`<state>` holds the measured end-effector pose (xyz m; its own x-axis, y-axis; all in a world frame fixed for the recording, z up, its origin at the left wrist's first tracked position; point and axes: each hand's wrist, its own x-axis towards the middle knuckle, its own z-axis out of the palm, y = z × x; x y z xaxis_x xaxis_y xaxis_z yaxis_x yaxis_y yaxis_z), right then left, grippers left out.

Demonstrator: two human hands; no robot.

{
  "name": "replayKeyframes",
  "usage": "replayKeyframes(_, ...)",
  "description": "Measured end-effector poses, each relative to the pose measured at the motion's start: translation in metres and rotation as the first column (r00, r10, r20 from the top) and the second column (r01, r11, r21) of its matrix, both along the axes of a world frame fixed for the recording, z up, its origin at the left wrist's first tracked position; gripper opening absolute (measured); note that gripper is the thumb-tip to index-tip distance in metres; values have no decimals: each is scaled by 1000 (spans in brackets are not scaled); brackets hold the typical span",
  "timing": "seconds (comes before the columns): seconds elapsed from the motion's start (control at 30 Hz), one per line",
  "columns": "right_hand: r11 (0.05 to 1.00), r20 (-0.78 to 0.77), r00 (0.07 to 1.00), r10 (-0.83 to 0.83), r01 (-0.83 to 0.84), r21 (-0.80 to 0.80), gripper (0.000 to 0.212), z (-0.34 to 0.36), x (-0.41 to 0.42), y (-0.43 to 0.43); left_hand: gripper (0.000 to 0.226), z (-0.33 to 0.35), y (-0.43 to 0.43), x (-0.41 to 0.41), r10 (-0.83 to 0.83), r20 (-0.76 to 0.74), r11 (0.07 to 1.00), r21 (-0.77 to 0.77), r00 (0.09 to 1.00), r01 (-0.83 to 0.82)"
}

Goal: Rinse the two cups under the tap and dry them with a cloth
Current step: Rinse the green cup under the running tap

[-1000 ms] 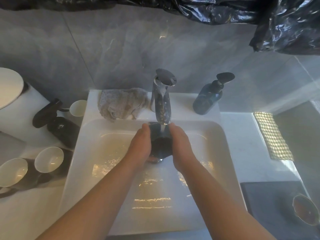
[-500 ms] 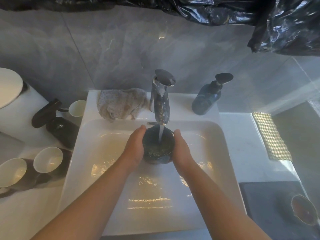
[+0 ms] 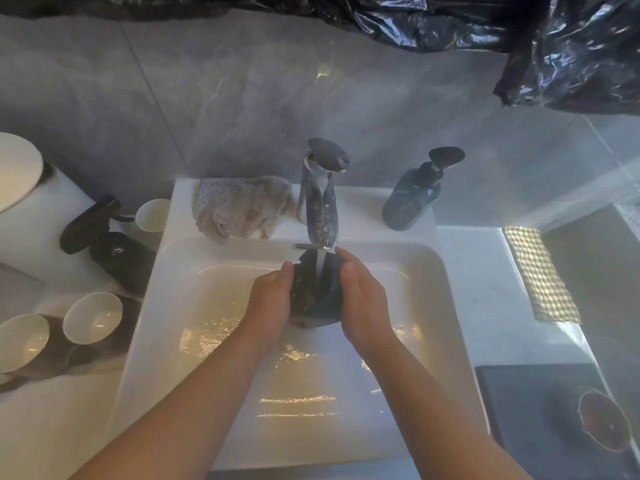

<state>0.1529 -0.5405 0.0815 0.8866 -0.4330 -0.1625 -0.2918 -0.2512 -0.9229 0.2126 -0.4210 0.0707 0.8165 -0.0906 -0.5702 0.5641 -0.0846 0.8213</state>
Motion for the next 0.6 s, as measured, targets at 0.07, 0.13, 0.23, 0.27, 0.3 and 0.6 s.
replayKeyframes(0.07, 996, -20, 999, -37, 38, 79, 54, 1, 2, 4, 43, -3, 1, 1, 59, 31, 998, 17, 998, -59)
replayKeyframes(0.13, 966, -82, 990, -112, 128, 226, 51, 3, 5, 7, 37, -2, 0, -1, 97, 64, 995, 28, 993, -99)
replayKeyframes(0.23, 866, -214, 955, -205, 279, 415, 39, 3, 8, 8, 32, 11, -3, -9, 120, 85, 992, -52, 989, -116)
replayKeyframes(0.27, 824, -246, 947, -207, 304, 478, 40, 3, 9, 8, 33, 13, -5, -11, 110, 91, 991, -89, 990, -102)
replayKeyframes(0.3, 781, -271, 940, -208, 326, 532, 44, 1, 9, 7, 35, 14, -5, -13, 106, 98, 988, -124, 989, -94)
replayKeyframes(0.6, 706, -422, 900, -112, 371, 603, 60, -8, 20, 0, 55, 16, 11, -15, 27, 351, 993, -116, 936, 14)
